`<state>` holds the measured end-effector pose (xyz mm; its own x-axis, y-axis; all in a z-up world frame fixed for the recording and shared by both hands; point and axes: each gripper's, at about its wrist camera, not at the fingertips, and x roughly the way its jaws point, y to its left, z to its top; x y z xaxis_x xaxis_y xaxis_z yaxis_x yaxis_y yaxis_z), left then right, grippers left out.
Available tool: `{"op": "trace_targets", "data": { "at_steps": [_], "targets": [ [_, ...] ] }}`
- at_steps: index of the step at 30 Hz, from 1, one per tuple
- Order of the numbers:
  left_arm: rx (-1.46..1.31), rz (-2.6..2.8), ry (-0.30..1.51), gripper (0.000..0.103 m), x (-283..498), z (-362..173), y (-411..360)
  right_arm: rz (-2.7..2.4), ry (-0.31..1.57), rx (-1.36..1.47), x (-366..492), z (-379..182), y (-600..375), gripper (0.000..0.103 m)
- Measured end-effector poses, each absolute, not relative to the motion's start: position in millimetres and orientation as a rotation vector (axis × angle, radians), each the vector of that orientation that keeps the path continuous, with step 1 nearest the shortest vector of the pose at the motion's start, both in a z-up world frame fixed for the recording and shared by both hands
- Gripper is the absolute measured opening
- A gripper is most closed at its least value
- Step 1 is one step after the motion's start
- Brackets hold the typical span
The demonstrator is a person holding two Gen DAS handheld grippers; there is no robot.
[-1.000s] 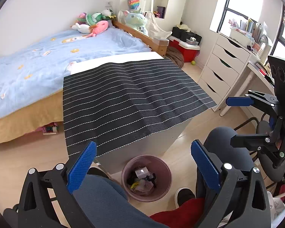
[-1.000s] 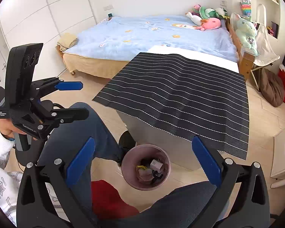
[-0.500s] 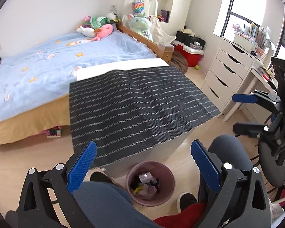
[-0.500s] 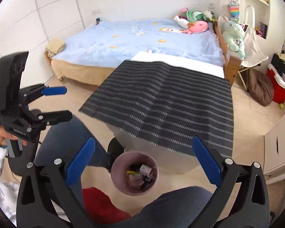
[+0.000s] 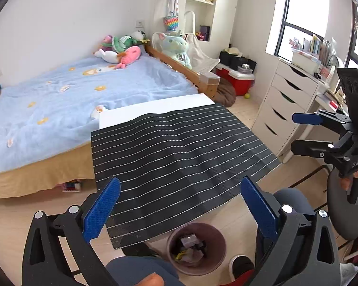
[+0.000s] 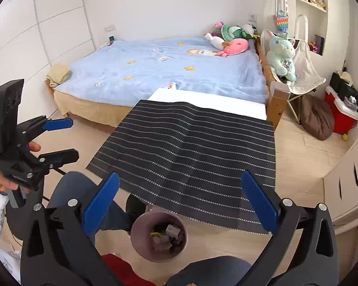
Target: Collect trash
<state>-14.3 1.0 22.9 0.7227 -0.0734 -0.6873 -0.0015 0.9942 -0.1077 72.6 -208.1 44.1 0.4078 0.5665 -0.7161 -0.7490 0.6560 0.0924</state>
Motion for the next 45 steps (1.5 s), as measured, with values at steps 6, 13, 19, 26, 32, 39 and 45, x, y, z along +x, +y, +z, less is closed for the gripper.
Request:
{"op": "trace_targets", "data": {
  "at_steps": [6, 13, 19, 26, 32, 39, 45],
  "targets": [
    [-0.093, -0.006, 0.766, 0.097, -9.3, 23.4, 0.0, 0.849, 0.788, -0.259, 78.6, 46.8, -204.0, 0.1],
    [-0.14, -0.042, 0.769, 0.097, -7.4, 20.5, 3.8, 0.851, 0.8, -0.264, 79.7, 43.3, -201.5, 0.1],
    [-0.154, -0.031, 0.755, 0.097, -7.2, 20.2, 3.3, 0.852, 0.801, -0.265, 81.2, 42.4, -201.3, 0.1],
    [-0.149, -0.026, 0.758, 0.097, -6.1, 21.4, 0.9, 0.852, 0.804, -0.27, 81.9, 40.5, -201.3, 0.1],
    [-0.146, -0.033, 0.76, 0.097, -6.0, 22.5, -0.6, 0.852, 0.804, -0.27, 81.8, 39.6, -201.1, 0.1],
    [-0.144, -0.035, 0.761, 0.097, -7.0, 22.7, -1.0, 0.853, 0.804, -0.269, 81.6, 40.0, -201.1, 0.1],
    [-0.143, -0.037, 0.762, 0.097, -6.9, 22.6, -1.1, 0.852, 0.805, -0.269, 81.6, 39.9, -201.1, 0.1]
  ]
}}
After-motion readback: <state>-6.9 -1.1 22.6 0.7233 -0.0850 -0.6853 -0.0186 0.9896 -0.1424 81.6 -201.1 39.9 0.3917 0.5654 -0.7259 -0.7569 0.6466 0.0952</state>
